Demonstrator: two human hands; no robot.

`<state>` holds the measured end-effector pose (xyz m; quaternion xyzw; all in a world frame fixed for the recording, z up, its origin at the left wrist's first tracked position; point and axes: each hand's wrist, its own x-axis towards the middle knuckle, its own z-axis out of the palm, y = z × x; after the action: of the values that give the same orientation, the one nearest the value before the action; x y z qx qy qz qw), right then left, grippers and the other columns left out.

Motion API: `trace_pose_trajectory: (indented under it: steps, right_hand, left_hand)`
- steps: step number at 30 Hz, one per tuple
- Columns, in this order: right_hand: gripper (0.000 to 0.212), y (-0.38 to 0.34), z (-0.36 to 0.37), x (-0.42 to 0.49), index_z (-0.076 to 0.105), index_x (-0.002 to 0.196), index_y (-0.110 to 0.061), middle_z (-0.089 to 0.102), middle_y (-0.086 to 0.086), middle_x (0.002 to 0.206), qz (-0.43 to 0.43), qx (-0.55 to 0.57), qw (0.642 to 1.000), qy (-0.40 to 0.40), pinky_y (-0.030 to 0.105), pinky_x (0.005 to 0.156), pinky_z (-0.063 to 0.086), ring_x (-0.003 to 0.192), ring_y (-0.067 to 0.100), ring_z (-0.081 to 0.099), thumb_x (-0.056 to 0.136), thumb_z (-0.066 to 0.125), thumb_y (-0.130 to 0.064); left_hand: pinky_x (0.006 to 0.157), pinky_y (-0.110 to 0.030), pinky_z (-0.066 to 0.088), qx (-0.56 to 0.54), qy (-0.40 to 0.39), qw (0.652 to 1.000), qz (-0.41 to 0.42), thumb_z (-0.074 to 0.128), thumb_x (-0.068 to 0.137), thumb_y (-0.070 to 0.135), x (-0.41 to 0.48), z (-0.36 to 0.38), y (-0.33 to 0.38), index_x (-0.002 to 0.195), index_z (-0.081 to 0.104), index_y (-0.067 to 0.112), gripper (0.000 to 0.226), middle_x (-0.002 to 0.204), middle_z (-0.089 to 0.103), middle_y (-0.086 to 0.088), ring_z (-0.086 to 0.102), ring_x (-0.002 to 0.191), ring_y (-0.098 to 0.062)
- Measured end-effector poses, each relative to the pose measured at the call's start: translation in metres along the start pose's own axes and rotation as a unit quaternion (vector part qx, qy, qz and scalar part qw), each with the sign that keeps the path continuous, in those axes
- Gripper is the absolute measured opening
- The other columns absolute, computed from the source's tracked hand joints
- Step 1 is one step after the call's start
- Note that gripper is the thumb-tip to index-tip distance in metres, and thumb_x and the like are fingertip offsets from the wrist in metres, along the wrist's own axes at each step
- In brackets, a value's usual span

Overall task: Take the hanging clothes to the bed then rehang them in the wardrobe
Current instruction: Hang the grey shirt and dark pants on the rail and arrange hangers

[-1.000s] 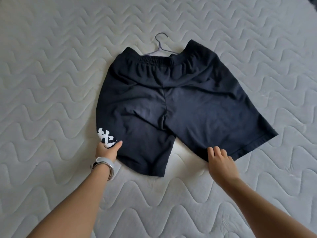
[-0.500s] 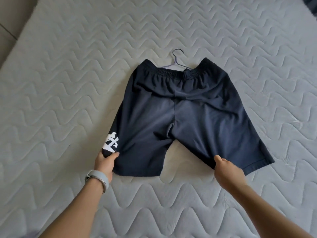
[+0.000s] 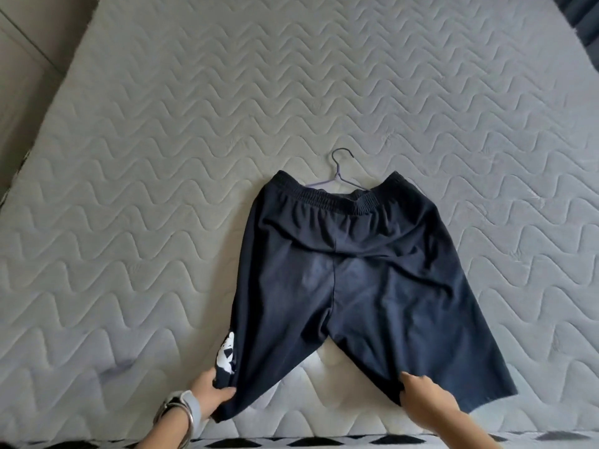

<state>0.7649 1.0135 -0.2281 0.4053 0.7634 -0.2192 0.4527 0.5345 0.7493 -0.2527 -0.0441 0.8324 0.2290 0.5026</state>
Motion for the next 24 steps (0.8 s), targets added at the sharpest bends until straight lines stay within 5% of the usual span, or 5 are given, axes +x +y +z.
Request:
trace_pose_trajectory:
  steps: [3, 7, 16, 20, 24]
  right_hand:
    - [0.014, -0.005, -0.019, 0.015, 0.04, 0.079, -0.021, 0.058, 0.005, 0.121, -0.014, 0.018, 0.999, 0.036, 0.033, 0.079, 0.037, 0.111, 0.027, 0.055, 0.088, 0.03, -0.017]
    - [0.023, -0.014, -0.071, 0.05, 0.052, 0.106, -0.016, 0.056, 0.004, 0.119, -0.041, 0.028, 0.985, 0.163, 0.035, 0.087, 0.04, 0.114, 0.027, 0.05, 0.09, 0.036, -0.021]
    - [0.044, -0.025, -0.199, 0.155, 0.041, 0.133, -0.019, 0.041, 0.0, 0.138, -0.101, 0.015, 0.943, 0.318, 0.036, 0.104, 0.032, 0.13, 0.023, 0.034, 0.092, 0.048, -0.032]
    - [0.056, -0.037, -0.237, 0.201, 0.023, 0.145, -0.022, 0.024, -0.001, 0.152, -0.139, 0.004, 0.937, 0.321, 0.037, 0.112, 0.022, 0.141, 0.021, 0.02, 0.093, 0.045, -0.026]
    - [0.064, -0.032, -0.267, 0.238, 0.013, 0.147, -0.026, 0.017, -0.004, 0.155, -0.143, -0.079, 0.939, 0.303, 0.046, 0.117, 0.002, 0.146, 0.02, 0.004, 0.093, 0.042, -0.043]
  left_hand:
    - [0.088, -0.029, 0.043, 0.06, -0.001, 0.998, -0.008, 0.072, 0.07, 0.009, 0.012, -0.012, 0.021, 0.096, 0.058, 0.008, 0.03, 0.102, 0.064, -0.014, 0.057, 0.111, -0.034]
    - [0.11, -0.036, 0.032, 0.166, 0.136, 0.975, 0.053, 0.067, 0.08, 0.026, 0.037, -0.03, 0.085, 0.139, 0.033, 0.007, 0.071, 0.145, 0.031, -0.018, 0.039, 0.13, -0.035]
    - [0.111, -0.036, 0.028, 0.27, 0.185, 0.898, 0.295, 0.051, 0.091, 0.021, 0.136, -0.014, 0.269, 0.139, 0.036, 0.014, 0.051, 0.151, 0.026, -0.006, 0.03, 0.137, -0.027]
    - [0.115, -0.034, 0.018, 0.391, 0.164, 0.837, 0.346, 0.039, 0.095, 0.02, 0.175, -0.002, 0.322, 0.141, 0.031, 0.016, 0.047, 0.153, 0.023, -0.002, 0.018, 0.142, -0.021]
    - [0.115, -0.032, 0.016, 0.448, 0.176, 0.79, 0.38, 0.035, 0.097, 0.017, 0.208, 0.015, 0.353, 0.138, 0.035, 0.012, 0.042, 0.145, 0.038, -0.003, 0.031, 0.136, -0.021]
